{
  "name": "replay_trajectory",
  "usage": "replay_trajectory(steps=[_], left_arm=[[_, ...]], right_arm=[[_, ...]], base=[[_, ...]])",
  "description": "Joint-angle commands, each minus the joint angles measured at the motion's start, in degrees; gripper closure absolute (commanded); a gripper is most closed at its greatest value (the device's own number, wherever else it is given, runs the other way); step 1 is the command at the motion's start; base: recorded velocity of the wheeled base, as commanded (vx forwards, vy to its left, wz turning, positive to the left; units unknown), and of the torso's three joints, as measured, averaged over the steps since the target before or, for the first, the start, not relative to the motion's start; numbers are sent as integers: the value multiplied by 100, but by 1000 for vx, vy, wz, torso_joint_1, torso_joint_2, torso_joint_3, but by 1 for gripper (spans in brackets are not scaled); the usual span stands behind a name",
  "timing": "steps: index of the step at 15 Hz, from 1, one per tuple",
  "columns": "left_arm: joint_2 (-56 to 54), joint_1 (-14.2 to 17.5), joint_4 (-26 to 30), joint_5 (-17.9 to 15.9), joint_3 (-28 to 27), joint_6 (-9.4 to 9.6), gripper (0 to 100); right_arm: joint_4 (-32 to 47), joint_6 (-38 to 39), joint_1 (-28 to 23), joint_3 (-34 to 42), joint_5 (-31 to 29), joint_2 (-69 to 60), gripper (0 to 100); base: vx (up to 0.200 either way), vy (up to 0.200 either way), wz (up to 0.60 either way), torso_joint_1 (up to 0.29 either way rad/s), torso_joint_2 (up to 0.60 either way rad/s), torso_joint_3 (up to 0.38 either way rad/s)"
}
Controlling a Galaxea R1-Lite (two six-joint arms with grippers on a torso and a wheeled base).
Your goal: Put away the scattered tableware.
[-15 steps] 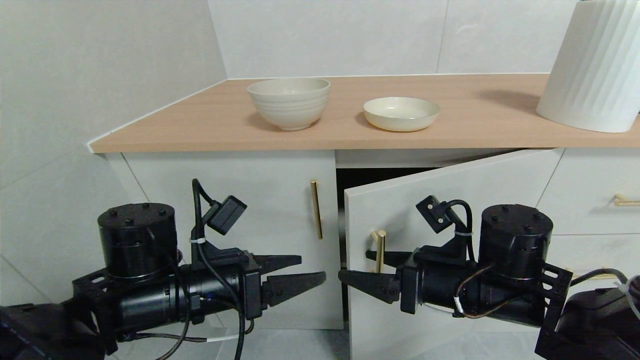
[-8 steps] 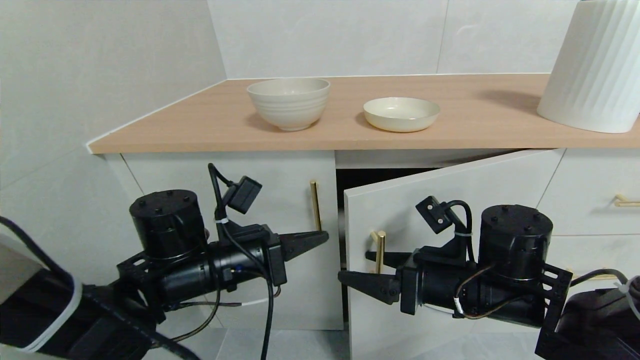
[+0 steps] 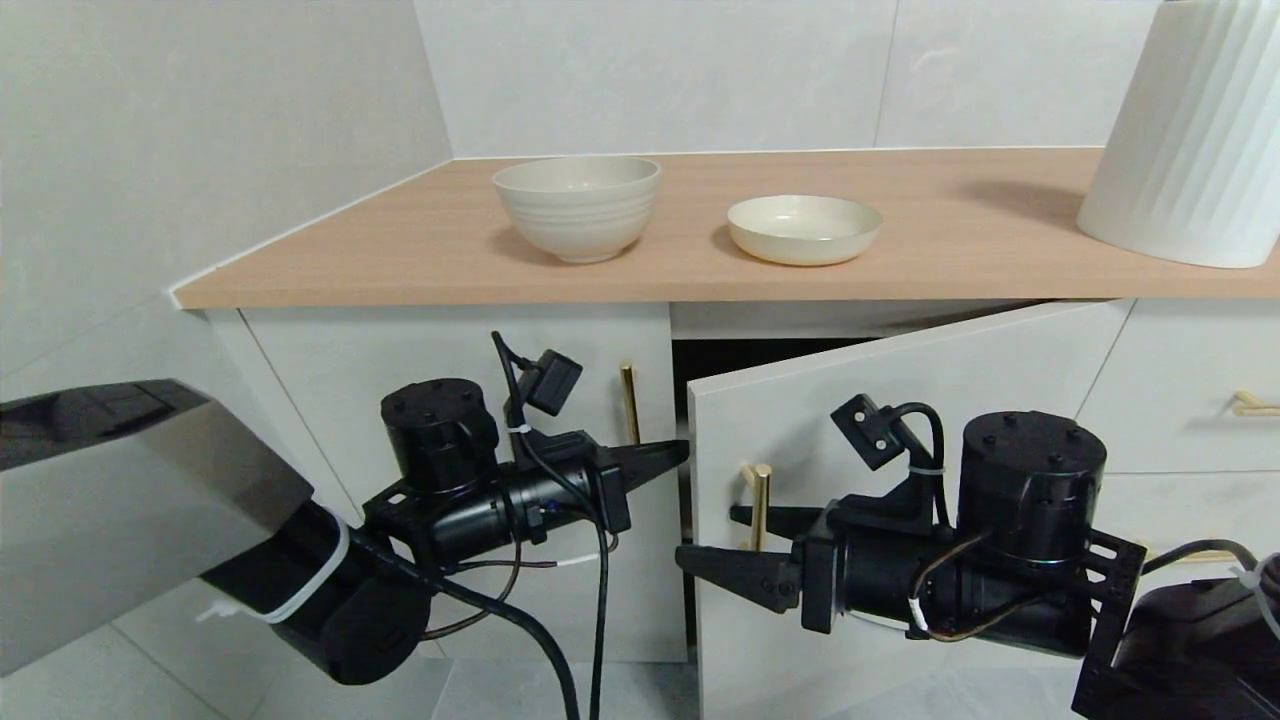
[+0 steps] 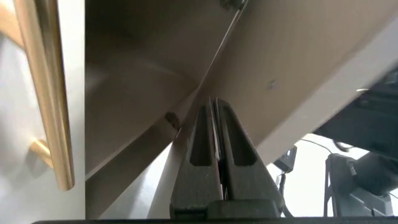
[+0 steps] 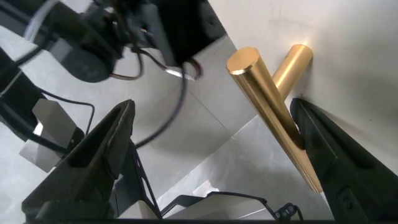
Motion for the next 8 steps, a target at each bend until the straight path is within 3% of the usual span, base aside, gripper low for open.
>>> replay_trajectory(steps=[1, 4, 8], left_arm=[[231, -124, -19, 42, -77, 12, 100], [372, -317, -213, 130, -103, 231, 100], [442, -414, -204, 244, -287, 249, 100]], right_arm=[[-4, -6, -19, -2, -26, 12, 0], [-4, -24, -98, 50, -211, 3, 0], [49, -68, -256, 147, -509, -190, 0]], base=[[0, 0, 0, 0, 0, 0], [0, 0, 0, 0, 0, 0], [0, 0, 0, 0, 0, 0]])
